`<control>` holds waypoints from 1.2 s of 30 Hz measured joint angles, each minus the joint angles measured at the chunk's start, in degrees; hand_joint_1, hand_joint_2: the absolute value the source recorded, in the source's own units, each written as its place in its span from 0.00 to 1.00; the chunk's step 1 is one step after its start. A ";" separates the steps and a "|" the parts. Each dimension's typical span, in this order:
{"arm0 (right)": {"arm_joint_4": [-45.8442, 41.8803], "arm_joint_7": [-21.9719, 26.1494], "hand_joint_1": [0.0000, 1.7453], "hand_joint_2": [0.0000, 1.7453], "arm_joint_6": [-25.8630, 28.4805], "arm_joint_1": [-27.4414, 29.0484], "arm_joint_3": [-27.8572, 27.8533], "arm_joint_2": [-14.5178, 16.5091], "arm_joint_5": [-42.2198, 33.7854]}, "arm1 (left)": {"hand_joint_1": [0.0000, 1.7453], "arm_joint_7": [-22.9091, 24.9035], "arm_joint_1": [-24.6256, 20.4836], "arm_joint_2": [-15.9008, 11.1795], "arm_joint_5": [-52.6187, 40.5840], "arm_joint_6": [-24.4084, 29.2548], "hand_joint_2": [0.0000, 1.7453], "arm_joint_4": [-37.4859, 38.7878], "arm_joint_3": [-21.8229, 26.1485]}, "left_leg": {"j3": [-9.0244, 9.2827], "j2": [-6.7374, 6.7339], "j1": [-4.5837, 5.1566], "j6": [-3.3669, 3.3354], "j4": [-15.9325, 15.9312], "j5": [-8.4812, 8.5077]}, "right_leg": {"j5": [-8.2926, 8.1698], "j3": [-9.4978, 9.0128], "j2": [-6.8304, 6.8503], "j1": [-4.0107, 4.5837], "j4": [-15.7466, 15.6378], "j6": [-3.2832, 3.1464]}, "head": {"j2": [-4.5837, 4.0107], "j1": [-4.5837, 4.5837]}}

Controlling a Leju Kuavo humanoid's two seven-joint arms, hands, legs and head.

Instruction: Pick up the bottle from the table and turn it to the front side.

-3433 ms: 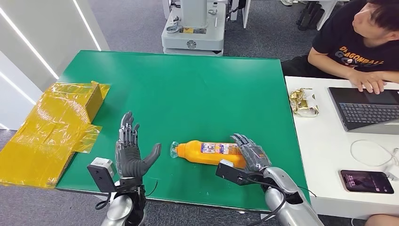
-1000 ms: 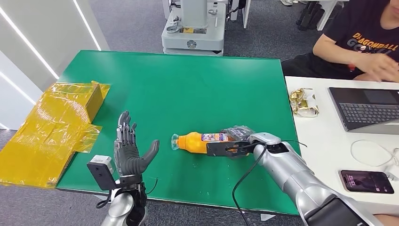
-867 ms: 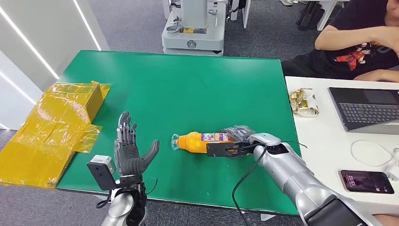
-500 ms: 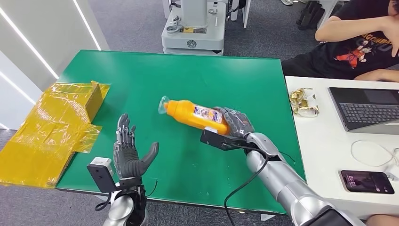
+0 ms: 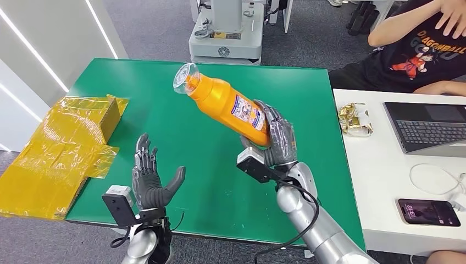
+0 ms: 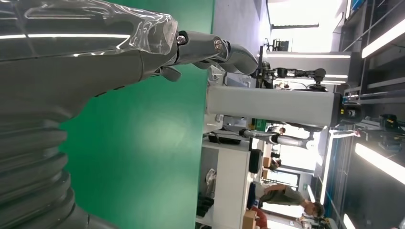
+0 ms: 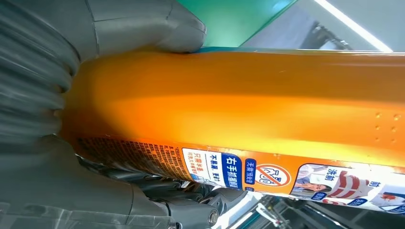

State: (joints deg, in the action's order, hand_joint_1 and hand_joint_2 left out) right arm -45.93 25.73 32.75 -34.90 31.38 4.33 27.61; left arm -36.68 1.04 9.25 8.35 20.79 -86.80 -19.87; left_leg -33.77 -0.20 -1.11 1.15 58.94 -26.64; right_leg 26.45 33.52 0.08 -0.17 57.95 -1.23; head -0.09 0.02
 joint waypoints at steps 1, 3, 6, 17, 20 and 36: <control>-0.75 0.24 1.00 1.00 -0.30 0.65 0.05 0.16 -0.01 | 0.00 -0.25 -0.01 -0.01 0.09 -0.14 1.00 0.13 0.00 | 0.00 0.00 0.00 0.00 0.00 0.00 | 0.00 0.00 0.00 0.00 0.00 0.00 | 0.00 0.01; -1.85 0.44 1.00 1.00 -1.49 1.64 0.32 0.44 -0.09 | 0.00 -0.64 0.00 -0.07 0.19 -0.50 1.00 0.32 0.00 | 0.00 0.00 0.00 0.00 -0.01 0.00 | 0.00 0.00 0.00 0.00 0.00 0.00 | 0.00 0.00; -2.49 0.42 1.00 1.00 -4.30 2.33 1.38 0.67 -0.08 | 0.00 -1.19 0.03 -0.24 0.08 -1.24 1.00 0.40 -0.01 | 0.00 -0.01 0.00 0.00 -0.01 0.00 | 0.00 0.00 -0.01 0.00 0.00 0.00 | 0.00 -0.01; -0.72 1.45 1.00 1.00 -10.47 2.33 5.47 2.54 -0.56 | 0.00 -2.94 -0.09 -1.01 -0.47 -5.87 1.00 0.38 -0.60 | -0.01 0.00 0.00 0.00 -0.01 0.00 | 0.00 0.00 0.00 0.00 0.00 0.00 | 0.00 -0.01; 0.38 1.51 1.00 1.00 -10.74 2.15 5.95 3.23 -0.79 | 0.00 -2.61 -0.44 -1.01 -0.46 -7.98 1.00 0.27 -0.92 | -0.01 0.00 0.00 0.00 -0.01 0.00 | 0.00 0.00 0.00 0.00 0.00 0.00 | 0.00 -0.01; 3.49 -0.41 1.00 1.00 -15.62 0.96 7.28 4.13 0.14 | 0.00 -1.29 -3.31 -0.95 -0.55 -11.01 1.00 0.37 -1.62 | 0.00 -0.01 0.00 0.00 0.00 0.01 | 0.00 0.01 -0.01 0.00 0.00 0.00 | 0.00 -0.02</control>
State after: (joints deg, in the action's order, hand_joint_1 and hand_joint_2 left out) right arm -42.45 25.33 17.13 -33.95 38.66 8.46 27.75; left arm -37.97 -2.27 8.31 7.80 9.78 -86.43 -21.49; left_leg -33.76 -0.21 -1.11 1.16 58.94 -26.64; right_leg 26.44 33.54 0.07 -0.16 57.95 -1.23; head -0.09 0.00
